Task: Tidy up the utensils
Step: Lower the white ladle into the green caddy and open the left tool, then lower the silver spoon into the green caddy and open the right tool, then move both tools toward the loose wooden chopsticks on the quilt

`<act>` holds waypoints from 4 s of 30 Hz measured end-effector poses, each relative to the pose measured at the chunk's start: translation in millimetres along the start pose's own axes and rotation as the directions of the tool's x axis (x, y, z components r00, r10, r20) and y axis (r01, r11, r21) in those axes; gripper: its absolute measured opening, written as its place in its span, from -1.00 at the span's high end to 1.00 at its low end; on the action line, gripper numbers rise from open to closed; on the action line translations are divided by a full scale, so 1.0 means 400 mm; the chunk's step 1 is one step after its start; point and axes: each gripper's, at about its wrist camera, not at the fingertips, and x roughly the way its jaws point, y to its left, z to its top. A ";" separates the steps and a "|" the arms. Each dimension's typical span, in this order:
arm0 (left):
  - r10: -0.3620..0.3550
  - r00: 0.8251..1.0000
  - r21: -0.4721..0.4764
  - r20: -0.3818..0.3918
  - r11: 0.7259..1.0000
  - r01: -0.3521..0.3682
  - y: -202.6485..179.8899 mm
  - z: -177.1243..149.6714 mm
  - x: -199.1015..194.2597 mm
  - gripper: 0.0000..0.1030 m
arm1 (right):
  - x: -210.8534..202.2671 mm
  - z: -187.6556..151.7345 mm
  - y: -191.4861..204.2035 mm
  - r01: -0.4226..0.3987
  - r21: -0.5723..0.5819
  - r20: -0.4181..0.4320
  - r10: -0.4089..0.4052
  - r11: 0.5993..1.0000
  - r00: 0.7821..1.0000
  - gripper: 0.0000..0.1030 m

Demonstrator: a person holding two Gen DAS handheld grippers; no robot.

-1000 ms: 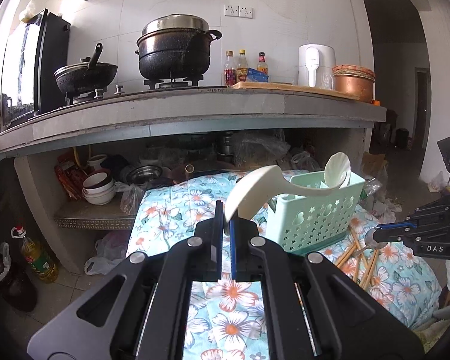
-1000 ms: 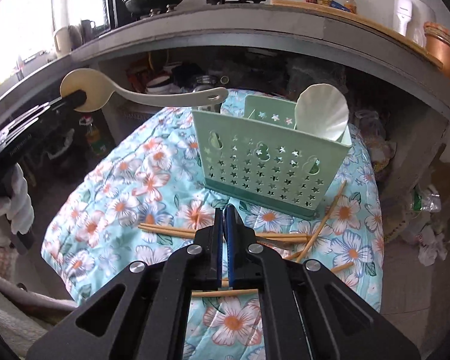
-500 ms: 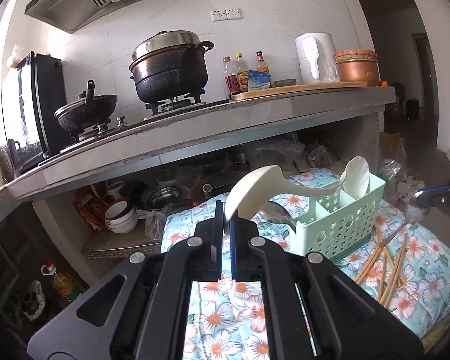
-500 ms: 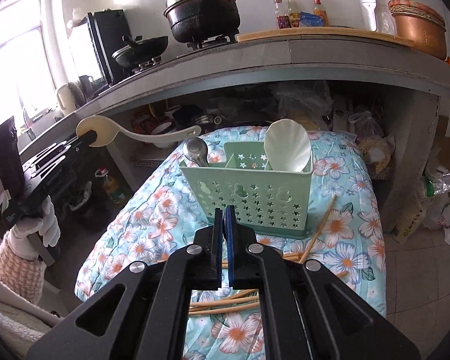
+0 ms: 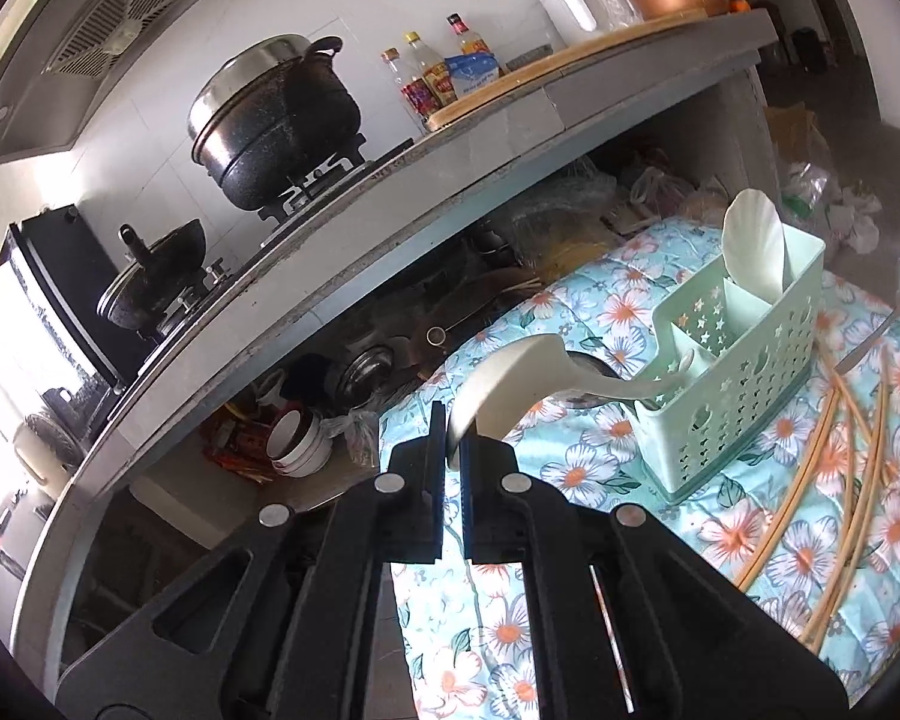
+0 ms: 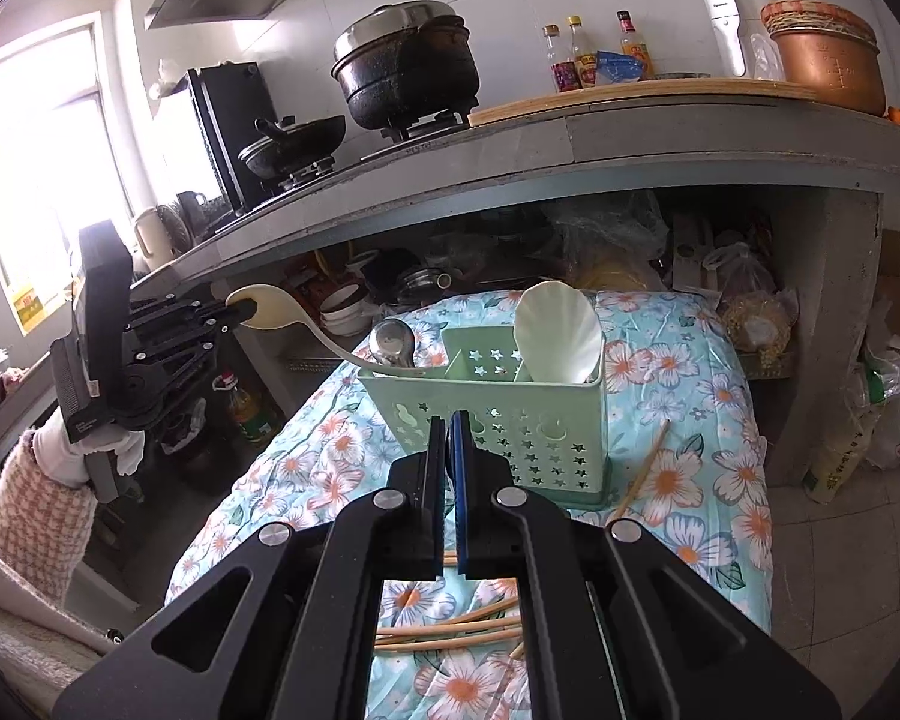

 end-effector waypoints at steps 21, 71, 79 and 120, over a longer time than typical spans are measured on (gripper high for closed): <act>-0.303 0.937 -0.424 0.174 0.836 0.349 0.082 0.048 0.100 0.11 | -0.054 0.086 -0.058 -0.027 0.023 0.088 0.025 0.999 0.996 0.95; -0.378 0.917 -0.568 0.127 0.730 0.380 -0.049 -0.224 0.048 -0.33 | 0.028 -0.071 -0.128 0.327 0.067 -0.173 -0.312 0.943 0.934 -0.88; -0.417 0.903 -0.511 0.104 0.757 0.408 -0.119 -0.234 0.016 -0.35 | 0.104 -0.276 -0.146 0.460 0.052 -0.418 -0.399 0.886 0.816 -0.88; -0.623 0.780 -0.282 0.053 0.740 0.610 -0.327 -0.185 0.067 -0.35 | 0.061 -0.306 -0.246 0.171 0.463 -0.177 -0.098 0.870 0.979 -0.68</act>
